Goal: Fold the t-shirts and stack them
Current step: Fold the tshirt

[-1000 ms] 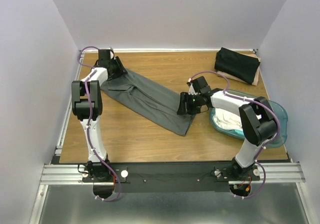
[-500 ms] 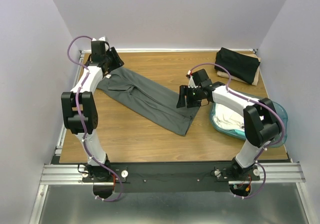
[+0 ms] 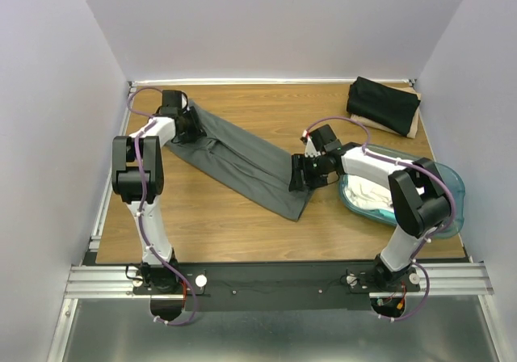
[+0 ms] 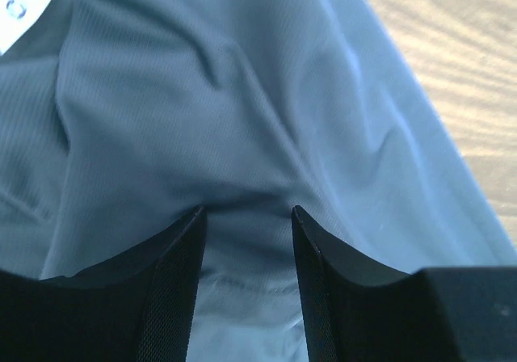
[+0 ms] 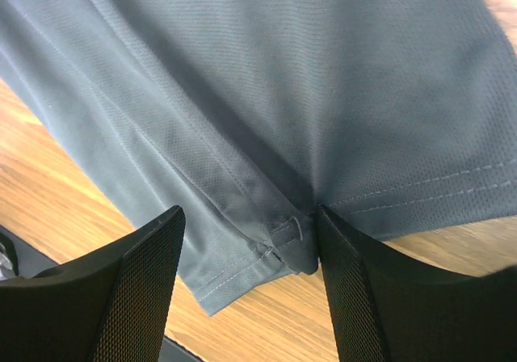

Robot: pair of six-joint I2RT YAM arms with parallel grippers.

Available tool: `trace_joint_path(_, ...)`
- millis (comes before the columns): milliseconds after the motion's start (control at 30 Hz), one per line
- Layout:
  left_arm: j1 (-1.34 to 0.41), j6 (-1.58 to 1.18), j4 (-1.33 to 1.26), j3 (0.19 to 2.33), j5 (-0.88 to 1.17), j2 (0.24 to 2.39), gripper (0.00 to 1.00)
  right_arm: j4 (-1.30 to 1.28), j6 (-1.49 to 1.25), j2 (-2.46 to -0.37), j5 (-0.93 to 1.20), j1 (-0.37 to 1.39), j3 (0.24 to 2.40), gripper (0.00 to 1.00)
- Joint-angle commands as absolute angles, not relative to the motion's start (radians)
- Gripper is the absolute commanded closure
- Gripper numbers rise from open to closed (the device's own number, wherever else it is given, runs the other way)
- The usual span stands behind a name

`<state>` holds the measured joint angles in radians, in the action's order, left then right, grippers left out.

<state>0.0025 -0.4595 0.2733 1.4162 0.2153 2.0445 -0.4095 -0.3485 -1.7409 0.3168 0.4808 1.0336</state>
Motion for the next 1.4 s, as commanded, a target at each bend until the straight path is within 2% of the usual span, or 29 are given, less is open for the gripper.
trace_joint_path(0, -0.038, -0.431, 0.290, 1.495, 0.193, 2.091, 0.46, -0.403, -0.356, -1.732, 0.354, 0.505, 0.996, 0.28)
trace_joint_path(367, -0.129, -0.430, 0.353, 1.692, 0.201, 2.259, 0.46, -0.391, -0.382, -1.723, 0.376, 0.580, 0.960, 0.28)
trace_joint_path(1033, -0.230, -0.420, 0.397, 1.993, 0.261, 2.411, 0.46, -0.402, -0.385, -1.770, 0.419, 0.753, 1.072, 0.27)
trace_joint_path(1200, -0.252, -0.420, 0.400, 2.051, 0.276, 2.431, 0.45, -0.403, -0.370, -1.770, 0.433, 0.787, 1.095, 0.27)
trace_joint_path(1367, -0.259, -0.419, 0.396, 2.075, 0.268, 2.353, 0.45, -0.411, -0.379, -1.732, 0.419, 0.795, 1.124, 0.27)
